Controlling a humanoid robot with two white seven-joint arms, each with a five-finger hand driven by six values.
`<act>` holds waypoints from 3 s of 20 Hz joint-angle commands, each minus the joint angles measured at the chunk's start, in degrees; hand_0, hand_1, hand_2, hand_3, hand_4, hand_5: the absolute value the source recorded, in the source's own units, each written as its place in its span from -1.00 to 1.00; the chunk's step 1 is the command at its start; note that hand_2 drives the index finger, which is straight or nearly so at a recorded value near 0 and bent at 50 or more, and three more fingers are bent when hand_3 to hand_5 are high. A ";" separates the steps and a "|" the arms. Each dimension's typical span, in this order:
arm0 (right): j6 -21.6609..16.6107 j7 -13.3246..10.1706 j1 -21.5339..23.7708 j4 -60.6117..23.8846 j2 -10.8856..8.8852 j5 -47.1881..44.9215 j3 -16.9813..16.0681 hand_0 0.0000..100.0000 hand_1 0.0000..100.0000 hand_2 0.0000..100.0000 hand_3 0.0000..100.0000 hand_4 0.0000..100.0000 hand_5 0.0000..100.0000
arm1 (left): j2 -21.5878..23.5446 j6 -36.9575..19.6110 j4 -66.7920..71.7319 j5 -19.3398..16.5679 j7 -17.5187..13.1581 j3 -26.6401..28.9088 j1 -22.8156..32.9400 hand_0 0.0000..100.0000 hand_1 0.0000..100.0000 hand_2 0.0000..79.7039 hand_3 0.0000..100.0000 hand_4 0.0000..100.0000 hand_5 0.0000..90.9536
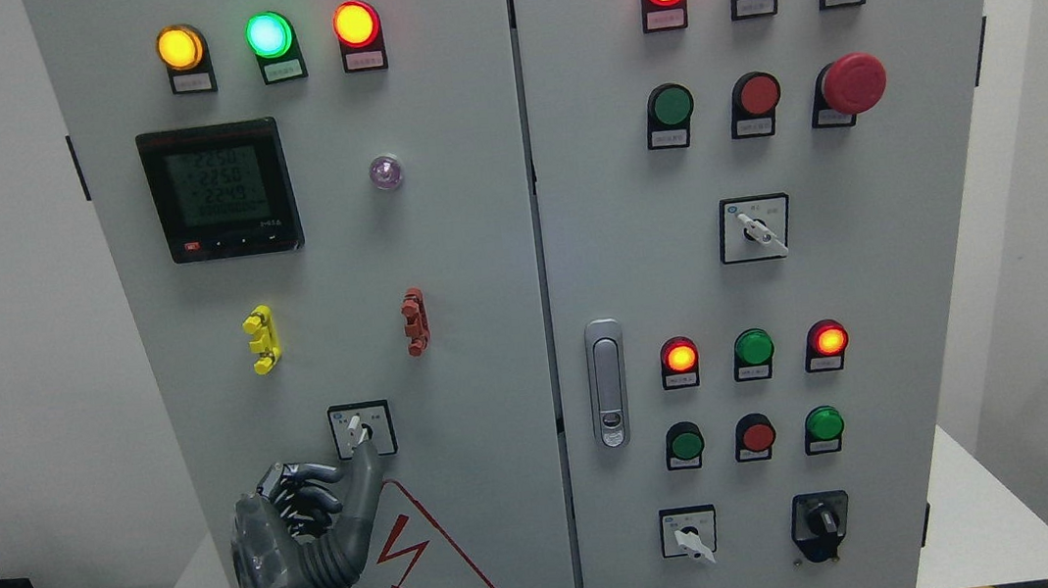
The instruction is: Turn on light switch 1
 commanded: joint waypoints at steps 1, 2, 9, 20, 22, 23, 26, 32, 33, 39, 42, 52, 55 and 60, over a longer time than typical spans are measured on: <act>0.03 0.04 0.00 0.00 0.00 -1.49 1.14 -0.76 -0.22 -1.00 -1.00 -1.00 -1.00 | -0.01 0.07 0.82 0.19 0.02 -0.38 -0.58 -0.89 0.05 0.50 0.73 0.73 0.62; 0.03 0.04 0.00 0.00 0.00 -1.49 1.14 -0.76 -0.22 -1.00 -1.00 -1.00 -1.00 | -0.01 0.15 0.82 0.19 0.11 -0.38 -0.85 -0.89 0.05 0.50 0.74 0.73 0.62; 0.03 0.04 0.00 0.00 0.00 -1.49 1.14 -0.76 -0.22 -1.00 -1.00 -1.00 -1.00 | -0.09 1.21 0.91 0.19 0.11 -0.47 -1.46 -0.89 0.05 0.51 0.74 0.74 0.63; 0.03 0.04 0.00 0.00 0.00 -1.49 1.14 -0.76 -0.22 -1.00 -1.00 -1.00 -1.00 | -0.01 2.00 1.43 0.63 0.11 -0.47 -1.64 -0.89 0.02 0.52 0.75 0.74 0.64; 0.03 0.04 0.00 0.00 0.00 -1.49 1.14 -0.76 -0.22 -1.00 -1.00 -1.00 -1.00 | -0.01 2.00 1.61 0.89 0.11 -0.47 -1.73 -0.88 0.01 0.52 0.76 0.74 0.65; 0.03 0.04 0.00 0.00 0.00 -1.49 1.14 -0.76 -0.22 -1.00 -1.00 -1.00 -1.00 | -0.01 2.00 1.61 1.15 0.11 -0.47 -1.73 -0.88 0.00 0.52 0.76 0.74 0.65; 0.03 0.04 0.00 0.00 0.00 -1.49 1.14 -0.76 -0.22 -1.00 -1.00 -1.00 -1.00 | -0.01 2.00 1.61 1.42 0.11 -1.09 -1.73 -0.87 -0.02 0.52 0.77 0.75 0.65; 0.03 0.04 0.00 0.00 0.00 -1.49 1.14 -0.76 -0.22 -1.00 -1.00 -1.00 -1.00 | -0.09 2.00 1.61 1.51 0.11 -1.17 -2.43 -0.83 -0.06 0.53 0.78 0.76 0.65; 0.03 0.04 0.00 0.00 0.00 -1.49 1.14 -0.76 -0.22 -1.00 -1.00 -1.00 -1.00 | -0.09 2.00 1.61 1.51 0.11 -1.17 -2.43 -0.83 -0.07 0.53 0.78 0.76 0.66; 0.03 0.04 0.00 0.00 0.00 -1.49 1.14 -0.76 -0.22 -1.00 -1.00 -1.00 -1.00 | -0.18 2.17 1.61 1.51 0.11 -1.17 -2.78 -0.78 -0.10 0.54 0.79 0.76 0.66; 0.03 0.04 0.00 0.00 0.00 -1.49 1.14 -0.76 -0.22 -1.00 -1.00 -1.00 -1.00 | -0.18 2.70 1.61 1.51 0.11 -1.17 -3.05 -0.76 -0.12 0.54 0.79 0.76 0.66; 0.03 0.04 0.00 0.00 0.00 -1.49 1.14 -0.76 -0.22 -1.00 -1.00 -1.00 -1.00 | -0.18 4.11 1.61 1.42 0.11 -1.17 -3.05 -0.71 -0.14 0.55 0.80 0.77 0.66; 0.03 0.04 0.00 0.00 0.00 -1.49 1.14 -0.76 -0.22 -1.00 -1.00 -1.00 -1.00 | -0.18 4.11 1.61 1.42 0.11 -1.17 -3.05 -0.70 -0.15 0.55 0.80 0.77 0.66; 0.03 0.04 0.00 0.00 0.00 -1.49 1.14 -0.76 -0.22 -1.00 -1.00 -1.00 -1.00 | -0.18 4.11 1.61 1.42 0.11 -1.17 -3.05 -0.69 -0.16 0.56 0.80 0.77 0.66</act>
